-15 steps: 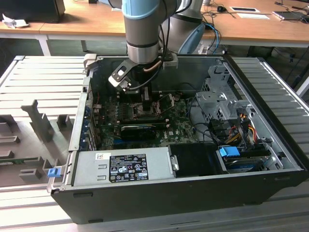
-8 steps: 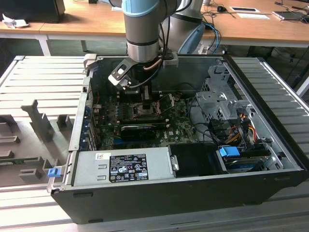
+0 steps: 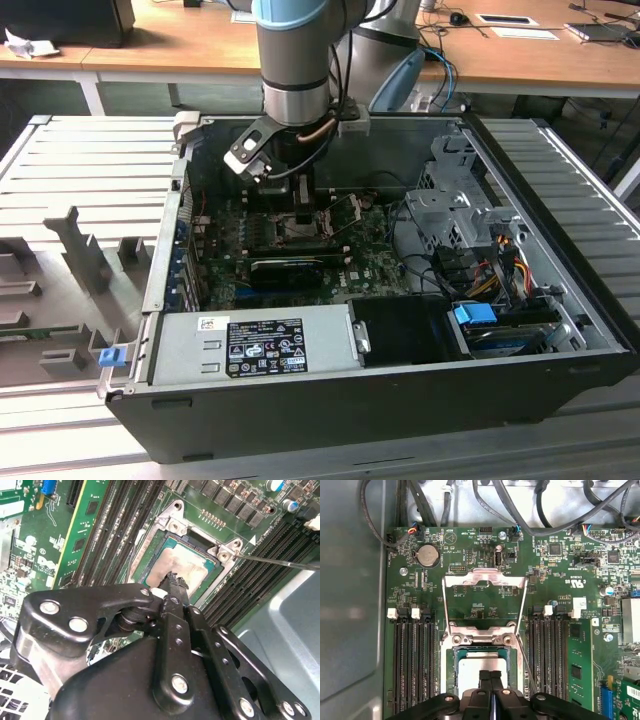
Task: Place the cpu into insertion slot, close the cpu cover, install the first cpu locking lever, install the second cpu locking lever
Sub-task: 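Close the cpu cover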
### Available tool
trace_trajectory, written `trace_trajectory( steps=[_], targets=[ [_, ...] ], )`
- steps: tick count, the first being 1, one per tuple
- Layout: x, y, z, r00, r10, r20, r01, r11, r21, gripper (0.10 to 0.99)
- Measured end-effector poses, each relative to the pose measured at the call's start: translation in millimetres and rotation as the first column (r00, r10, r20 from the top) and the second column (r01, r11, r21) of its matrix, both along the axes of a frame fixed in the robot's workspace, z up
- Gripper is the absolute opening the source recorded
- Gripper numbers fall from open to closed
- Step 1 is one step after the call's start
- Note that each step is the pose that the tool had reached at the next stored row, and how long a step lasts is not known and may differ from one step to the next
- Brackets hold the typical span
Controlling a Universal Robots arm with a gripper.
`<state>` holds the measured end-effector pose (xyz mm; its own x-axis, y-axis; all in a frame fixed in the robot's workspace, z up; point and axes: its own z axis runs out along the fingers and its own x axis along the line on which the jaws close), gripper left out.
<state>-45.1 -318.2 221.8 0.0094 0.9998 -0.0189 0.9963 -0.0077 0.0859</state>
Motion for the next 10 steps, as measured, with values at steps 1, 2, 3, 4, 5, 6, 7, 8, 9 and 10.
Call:
trace_trajectory(
  steps=[1, 2, 3, 4, 5, 6, 7, 8, 9, 10],
  targets=[
    [5.3, -0.8, 0.0, 0.9999, 0.000, -0.0149, 0.000, 1.0000, 0.010, 0.106],
    [5.9, -1.4, 0.0, 0.9998, 0.000, -0.0179, 0.000, 0.9999, 0.015, 0.106],
    [6.0, -1.3, 0.1, 0.9998, 0.000, -0.0195, 0.000, 0.9999, 0.016, 0.106],
    [6.0, -1.4, 1.6, 0.9998, 0.000, -0.0203, 0.000, 0.9999, 0.017, 0.106],
    [6.0, -1.3, 4.8, 0.9998, 0.000, -0.0204, 0.000, 0.9999, 0.017, 0.106],
    [6.0, -1.3, 6.0, 0.9998, 0.000, -0.0204, 0.000, 0.9999, 0.017, 0.106],
    [6.0, -1.3, 8.1, 0.9998, 0.000, -0.0203, 0.000, 0.9999, 0.017, 0.106],
    [6.0, -1.4, 9.3, 0.9998, 0.000, -0.0204, 0.000, 0.9999, 0.017, 0.106],
    [6.0, -1.4, 10.0, 0.9998, 0.000, -0.0204, 0.000, 0.9999, 0.017, 0.106],
    [6.0, -1.3, 10.3, 0.9998, 0.000, -0.0202, 0.000, 0.9999, 0.017, 0.106]
  ],
)
